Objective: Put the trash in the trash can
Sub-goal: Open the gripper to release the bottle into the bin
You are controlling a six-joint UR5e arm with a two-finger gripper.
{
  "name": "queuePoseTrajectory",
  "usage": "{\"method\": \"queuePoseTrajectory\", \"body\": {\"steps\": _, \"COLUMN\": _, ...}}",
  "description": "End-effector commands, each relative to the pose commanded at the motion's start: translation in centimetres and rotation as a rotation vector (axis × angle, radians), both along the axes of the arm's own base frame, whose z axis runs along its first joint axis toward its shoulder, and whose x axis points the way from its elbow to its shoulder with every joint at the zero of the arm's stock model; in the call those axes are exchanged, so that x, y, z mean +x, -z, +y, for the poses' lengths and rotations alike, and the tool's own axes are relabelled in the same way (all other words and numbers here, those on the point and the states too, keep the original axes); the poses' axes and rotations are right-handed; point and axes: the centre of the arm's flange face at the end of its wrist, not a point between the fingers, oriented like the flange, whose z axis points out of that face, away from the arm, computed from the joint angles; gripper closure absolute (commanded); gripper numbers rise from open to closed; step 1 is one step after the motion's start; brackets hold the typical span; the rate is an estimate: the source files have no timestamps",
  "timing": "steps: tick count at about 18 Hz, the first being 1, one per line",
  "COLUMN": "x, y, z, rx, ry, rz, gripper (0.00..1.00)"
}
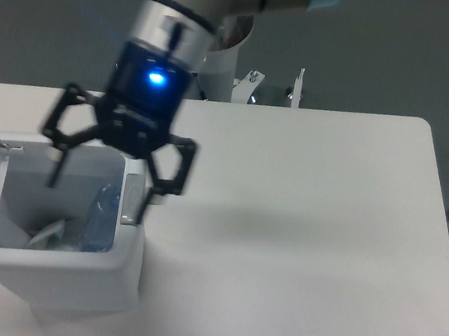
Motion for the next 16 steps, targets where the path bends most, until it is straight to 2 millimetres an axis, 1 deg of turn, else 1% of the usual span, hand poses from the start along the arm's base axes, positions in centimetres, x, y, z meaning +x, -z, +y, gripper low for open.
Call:
{"method": "queuePoseTrajectory", "body": {"steps": 2, "x": -3.4, "y": 0.5, "z": -2.4, "rx": -0.048, "ry": -0.076, "rz": 0.055, "gripper": 0.00}}
{"method": "queuePoseTrajectory", "body": {"steps": 5, "x": -6.8, "y": 1.4, "z": -4.6, "rx": -0.132, "ry": -0.135, "rz": 0.122, "gripper": 0.00}}
{"method": "queuePoseTrajectory", "body": {"steps": 6, "x": -7.6, "y": 1.6, "z": -5.1, "rx": -0.187, "ry": -0.124, "rz": 0.174, "gripper": 0.00}}
{"method": "queuePoseTrajectory", "body": {"steps": 8, "x": -8.3, "y": 2.8, "z": -6.1, "rx": -0.354, "ry": -0.078, "rz": 0.277, "gripper": 0.00}}
{"method": "queuePoseTrajectory", "body": {"steps": 10, "x": -8.8, "y": 3.2, "z": -7.0, "rx": -0.512, "ry": -0.023, "rz": 0.365, "gripper": 0.00}}
{"method": "queuePoseTrajectory", "body": {"steps": 11, "x": -8.7, "y": 3.8, "z": -7.3, "rx": -0.588, "ry": 0.030, "rz": 0.372, "gripper": 0.00}}
{"method": "queuePoseTrajectory", "body": {"steps": 13, "x": -8.6, "y": 4.3, "z": -7.9, "rx": -0.715, "ry": 0.129, "rz": 0.374, "gripper": 0.00}}
{"method": "queuePoseTrajectory", "body": {"steps": 14, "x": -8.5, "y": 4.5, "z": -8.4, "rx": -0.772, "ry": 0.147, "rz": 0.366, "gripper": 0.00}}
{"method": "queuePoseTrajectory", "body": {"steps": 16, "x": -8.0, "y": 4.6, "z": -8.6, "rx": -0.793, "ry": 0.151, "rz": 0.346, "gripper": 0.00}}
